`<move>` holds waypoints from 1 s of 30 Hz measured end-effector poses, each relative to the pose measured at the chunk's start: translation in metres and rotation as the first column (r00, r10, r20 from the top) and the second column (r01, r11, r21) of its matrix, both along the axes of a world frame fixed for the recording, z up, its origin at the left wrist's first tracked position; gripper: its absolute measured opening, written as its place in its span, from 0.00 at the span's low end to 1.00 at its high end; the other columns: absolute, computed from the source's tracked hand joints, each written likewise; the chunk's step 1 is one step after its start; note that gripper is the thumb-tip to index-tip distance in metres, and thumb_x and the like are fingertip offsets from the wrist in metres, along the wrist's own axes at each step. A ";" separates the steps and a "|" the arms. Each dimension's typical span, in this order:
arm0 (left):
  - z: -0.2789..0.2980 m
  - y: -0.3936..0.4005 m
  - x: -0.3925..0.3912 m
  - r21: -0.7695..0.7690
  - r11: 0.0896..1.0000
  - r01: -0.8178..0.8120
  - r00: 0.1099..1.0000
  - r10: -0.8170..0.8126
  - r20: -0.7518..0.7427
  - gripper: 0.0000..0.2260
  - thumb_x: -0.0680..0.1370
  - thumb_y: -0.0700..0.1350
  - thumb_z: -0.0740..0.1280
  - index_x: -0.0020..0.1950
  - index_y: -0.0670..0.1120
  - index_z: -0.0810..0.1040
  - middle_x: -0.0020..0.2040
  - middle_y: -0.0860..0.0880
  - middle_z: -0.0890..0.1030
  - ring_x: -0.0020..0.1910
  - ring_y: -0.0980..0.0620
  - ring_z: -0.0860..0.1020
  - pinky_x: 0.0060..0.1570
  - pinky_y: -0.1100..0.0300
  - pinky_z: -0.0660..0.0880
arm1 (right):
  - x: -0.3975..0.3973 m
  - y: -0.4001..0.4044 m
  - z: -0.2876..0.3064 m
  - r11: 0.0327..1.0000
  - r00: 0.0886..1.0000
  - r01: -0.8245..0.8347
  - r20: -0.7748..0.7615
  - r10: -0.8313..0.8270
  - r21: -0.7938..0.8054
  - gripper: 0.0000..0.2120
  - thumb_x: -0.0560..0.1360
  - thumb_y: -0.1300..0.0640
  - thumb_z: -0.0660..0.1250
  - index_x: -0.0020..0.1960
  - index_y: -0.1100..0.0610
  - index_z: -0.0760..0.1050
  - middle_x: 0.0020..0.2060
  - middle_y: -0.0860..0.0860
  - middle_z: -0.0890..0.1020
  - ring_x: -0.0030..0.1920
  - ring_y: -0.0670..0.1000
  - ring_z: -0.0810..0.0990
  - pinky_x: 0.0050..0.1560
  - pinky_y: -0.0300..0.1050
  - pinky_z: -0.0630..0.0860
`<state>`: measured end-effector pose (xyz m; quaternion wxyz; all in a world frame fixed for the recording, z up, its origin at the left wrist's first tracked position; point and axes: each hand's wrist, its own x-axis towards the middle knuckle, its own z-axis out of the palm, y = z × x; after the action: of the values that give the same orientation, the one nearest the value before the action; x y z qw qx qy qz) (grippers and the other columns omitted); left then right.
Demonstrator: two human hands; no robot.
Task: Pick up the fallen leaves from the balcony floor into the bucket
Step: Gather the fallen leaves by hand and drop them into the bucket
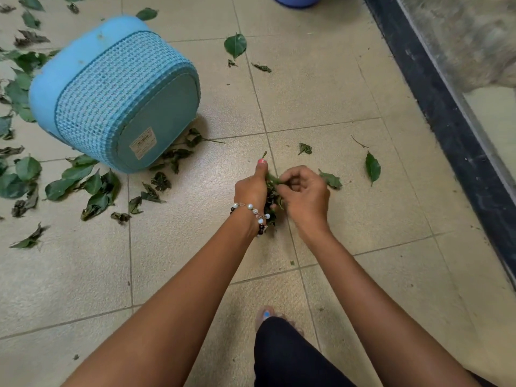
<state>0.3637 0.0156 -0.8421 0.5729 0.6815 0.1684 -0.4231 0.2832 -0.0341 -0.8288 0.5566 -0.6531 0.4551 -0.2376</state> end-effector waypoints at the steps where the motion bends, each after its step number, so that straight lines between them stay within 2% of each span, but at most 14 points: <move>1: 0.003 -0.004 -0.002 0.004 1.000 0.024 1.000 -0.024 -0.012 0.22 0.74 0.64 0.66 0.42 0.44 0.79 0.36 0.45 0.80 0.35 0.44 0.80 0.45 0.51 0.79 | -0.002 0.001 -0.002 0.990 0.997 -0.051 -0.071 0.042 -0.135 0.10 0.69 0.72 0.69 0.41 0.58 0.79 0.34 0.48 0.82 0.31 0.39 0.79 0.35 0.32 0.75; 3: 0.004 -0.011 -0.005 -0.024 1.000 0.018 0.999 -0.019 -0.047 0.25 0.75 0.65 0.64 0.47 0.42 0.79 0.38 0.45 0.81 0.38 0.44 0.80 0.49 0.50 0.80 | -0.007 -0.002 -0.005 0.945 0.979 -0.175 -0.155 0.136 -0.276 0.11 0.71 0.71 0.65 0.43 0.58 0.81 0.36 0.48 0.83 0.35 0.40 0.80 0.39 0.31 0.76; 6: 0.005 -0.023 -0.007 -0.055 0.998 -0.016 0.996 0.012 -0.083 0.23 0.73 0.64 0.68 0.43 0.42 0.77 0.38 0.44 0.81 0.39 0.44 0.81 0.51 0.47 0.81 | -0.017 -0.016 -0.001 0.883 0.930 -0.347 -0.233 0.283 -0.317 0.15 0.74 0.70 0.60 0.52 0.59 0.82 0.45 0.51 0.85 0.45 0.46 0.83 0.50 0.38 0.79; 10: 0.005 -0.037 -0.011 -0.067 0.997 0.023 0.999 -0.026 -0.046 0.13 0.74 0.48 0.72 0.40 0.40 0.75 0.25 0.45 0.79 0.25 0.47 0.77 0.34 0.55 0.77 | -0.034 -0.047 0.012 0.843 0.852 -0.513 -0.216 0.477 -0.163 0.21 0.74 0.72 0.58 0.55 0.54 0.83 0.51 0.49 0.85 0.53 0.43 0.81 0.58 0.35 0.75; 12: 0.004 -0.042 -0.011 -0.098 0.994 0.048 0.999 -0.050 -0.010 0.10 0.74 0.44 0.72 0.40 0.38 0.76 0.26 0.45 0.79 0.22 0.48 0.74 0.27 0.59 0.73 | -0.043 -0.068 0.015 0.938 0.935 -0.341 -0.127 0.331 -0.067 0.18 0.77 0.70 0.61 0.53 0.52 0.83 0.54 0.46 0.84 0.58 0.43 0.79 0.62 0.39 0.73; 14: 0.002 -0.045 -0.008 -0.107 0.992 0.067 0.998 -0.067 0.004 0.09 0.73 0.44 0.73 0.41 0.38 0.77 0.28 0.45 0.80 0.22 0.48 0.73 0.28 0.59 0.72 | -0.051 -0.098 0.008 0.983 0.971 -0.087 -0.235 0.047 -0.161 0.15 0.77 0.66 0.64 0.58 0.52 0.80 0.58 0.48 0.81 0.60 0.47 0.77 0.63 0.42 0.73; 16: 0.002 -0.046 -0.005 -0.131 0.987 0.087 0.996 -0.088 -0.002 0.10 0.72 0.44 0.73 0.40 0.39 0.76 0.29 0.44 0.79 0.25 0.47 0.73 0.29 0.58 0.71 | -0.062 -0.126 -0.005 0.942 0.835 -0.126 -0.545 -0.069 -0.312 0.20 0.78 0.60 0.66 0.69 0.53 0.71 0.67 0.56 0.73 0.68 0.57 0.70 0.67 0.47 0.67; 18: 0.001 -0.048 -0.004 -0.151 0.982 0.112 0.994 -0.113 0.002 0.11 0.72 0.44 0.73 0.39 0.39 0.75 0.30 0.43 0.77 0.26 0.47 0.72 0.26 0.61 0.68 | -0.069 -0.139 -0.018 0.930 0.683 -0.263 -0.730 -0.007 -0.255 0.26 0.79 0.54 0.65 0.75 0.53 0.62 0.73 0.60 0.63 0.72 0.63 0.60 0.70 0.54 0.61; 19: 0.002 -0.049 -0.004 -0.149 0.980 0.129 0.992 -0.129 0.012 0.11 0.72 0.44 0.73 0.39 0.40 0.75 0.30 0.43 0.77 0.25 0.48 0.71 0.24 0.63 0.67 | -0.070 -0.140 -0.026 0.919 0.651 -0.311 -0.759 0.020 -0.243 0.26 0.80 0.53 0.64 0.76 0.54 0.62 0.74 0.61 0.61 0.72 0.63 0.59 0.70 0.56 0.61; 21: 0.005 -0.050 -0.007 -0.141 0.977 0.162 0.987 -0.158 0.034 0.10 0.73 0.45 0.73 0.39 0.40 0.76 0.30 0.43 0.77 0.23 0.49 0.70 0.22 0.64 0.67 | -0.071 -0.136 -0.040 0.864 0.662 -0.380 -0.749 0.004 -0.331 0.23 0.80 0.56 0.63 0.74 0.60 0.65 0.72 0.62 0.65 0.71 0.62 0.62 0.70 0.52 0.62; 23: 0.007 -0.050 -0.008 -0.142 0.974 0.179 0.983 -0.173 0.053 0.11 0.74 0.45 0.73 0.40 0.40 0.76 0.31 0.43 0.76 0.21 0.50 0.70 0.21 0.65 0.66 | -0.071 -0.130 -0.048 0.794 0.723 -0.385 -0.689 -0.058 -0.471 0.17 0.79 0.63 0.63 0.67 0.66 0.72 0.65 0.62 0.74 0.64 0.60 0.70 0.63 0.45 0.66; 26: 0.008 -0.048 -0.006 -0.160 0.973 0.168 0.985 -0.161 0.057 0.11 0.75 0.45 0.72 0.40 0.40 0.75 0.31 0.43 0.76 0.19 0.52 0.69 0.20 0.66 0.66 | -0.068 -0.122 -0.044 0.821 0.826 -0.227 -0.551 -0.122 -0.524 0.13 0.78 0.69 0.60 0.60 0.66 0.77 0.55 0.60 0.81 0.56 0.58 0.76 0.54 0.41 0.69; 28: 0.008 -0.047 -0.005 -0.171 0.975 0.145 0.989 -0.139 0.047 0.11 0.76 0.44 0.72 0.39 0.41 0.75 0.31 0.44 0.76 0.19 0.52 0.69 0.19 0.66 0.65 | -0.061 -0.113 -0.038 0.852 0.874 -0.163 -0.473 -0.108 -0.497 0.14 0.78 0.68 0.60 0.62 0.63 0.78 0.55 0.58 0.81 0.57 0.56 0.77 0.54 0.37 0.67; 30: 0.006 -0.044 -0.003 -0.175 0.978 0.117 0.993 -0.113 0.033 0.11 0.76 0.45 0.71 0.39 0.41 0.74 0.30 0.44 0.76 0.20 0.51 0.69 0.20 0.66 0.65 | -0.053 -0.100 -0.037 0.842 0.871 -0.274 -0.490 0.013 -0.464 0.15 0.80 0.61 0.61 0.66 0.59 0.75 0.61 0.56 0.79 0.62 0.56 0.74 0.58 0.40 0.67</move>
<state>0.3605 -0.0287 -0.8357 0.6076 0.6413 0.0842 -0.4609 0.2298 -0.1342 -0.8661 0.2493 -0.8495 0.4426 -0.1428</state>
